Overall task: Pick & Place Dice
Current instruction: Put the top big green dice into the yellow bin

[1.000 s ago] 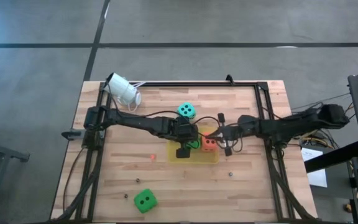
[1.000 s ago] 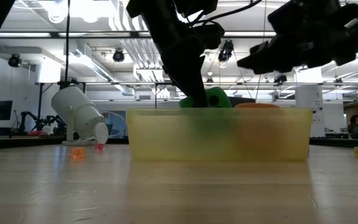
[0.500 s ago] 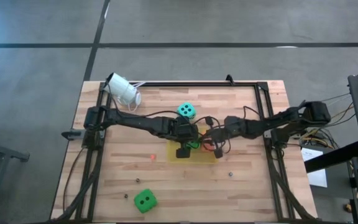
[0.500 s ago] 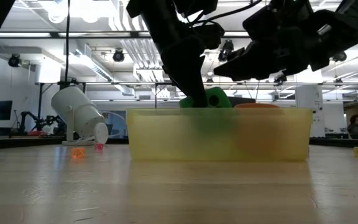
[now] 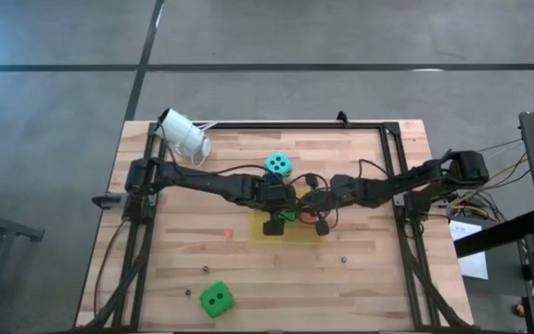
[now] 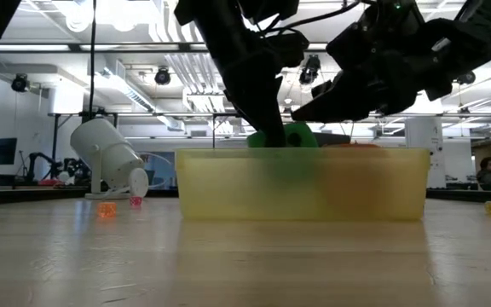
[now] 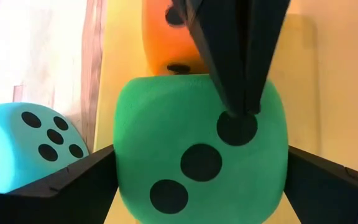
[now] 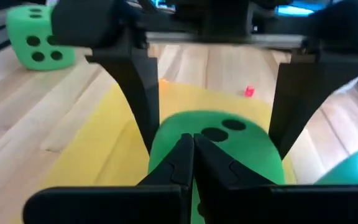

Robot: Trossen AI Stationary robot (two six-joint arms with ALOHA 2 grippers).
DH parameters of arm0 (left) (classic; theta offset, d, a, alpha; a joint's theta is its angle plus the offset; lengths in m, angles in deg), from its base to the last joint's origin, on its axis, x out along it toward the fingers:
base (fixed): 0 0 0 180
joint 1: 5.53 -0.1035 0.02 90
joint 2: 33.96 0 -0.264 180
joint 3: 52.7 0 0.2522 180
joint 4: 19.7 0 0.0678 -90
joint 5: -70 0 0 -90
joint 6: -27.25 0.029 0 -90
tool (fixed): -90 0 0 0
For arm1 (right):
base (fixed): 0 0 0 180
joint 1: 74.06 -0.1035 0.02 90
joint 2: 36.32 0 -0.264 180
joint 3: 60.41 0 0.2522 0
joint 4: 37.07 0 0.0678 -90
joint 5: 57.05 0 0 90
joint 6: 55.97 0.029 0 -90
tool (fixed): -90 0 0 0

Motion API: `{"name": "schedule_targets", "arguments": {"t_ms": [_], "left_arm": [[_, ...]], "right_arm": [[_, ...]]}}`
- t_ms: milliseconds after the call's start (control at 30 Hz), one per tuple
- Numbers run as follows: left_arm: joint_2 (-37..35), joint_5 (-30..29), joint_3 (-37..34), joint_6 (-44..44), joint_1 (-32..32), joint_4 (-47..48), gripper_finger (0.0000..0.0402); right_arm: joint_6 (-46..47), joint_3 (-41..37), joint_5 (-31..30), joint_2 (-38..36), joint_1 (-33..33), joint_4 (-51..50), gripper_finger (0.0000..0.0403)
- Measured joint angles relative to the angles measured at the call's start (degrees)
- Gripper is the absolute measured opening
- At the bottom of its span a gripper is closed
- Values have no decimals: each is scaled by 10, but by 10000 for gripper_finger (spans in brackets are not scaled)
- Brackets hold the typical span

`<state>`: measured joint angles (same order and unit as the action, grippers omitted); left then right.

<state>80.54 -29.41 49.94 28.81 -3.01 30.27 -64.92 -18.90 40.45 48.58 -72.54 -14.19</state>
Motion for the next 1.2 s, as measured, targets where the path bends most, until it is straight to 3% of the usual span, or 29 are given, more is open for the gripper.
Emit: {"name": "schedule_targets", "arguments": {"t_ms": [533,900,1200], "left_arm": [[0,0,3,1,0,-5,399],[-1,0,0,5,0,-15,399],[-1,0,0,15,0,-61,399]], "right_arm": [[41,0,-14,8,2,-39,8],[24,1,-17,-20,2,6,8],[19,1,-15,0,2,10,8]]}}
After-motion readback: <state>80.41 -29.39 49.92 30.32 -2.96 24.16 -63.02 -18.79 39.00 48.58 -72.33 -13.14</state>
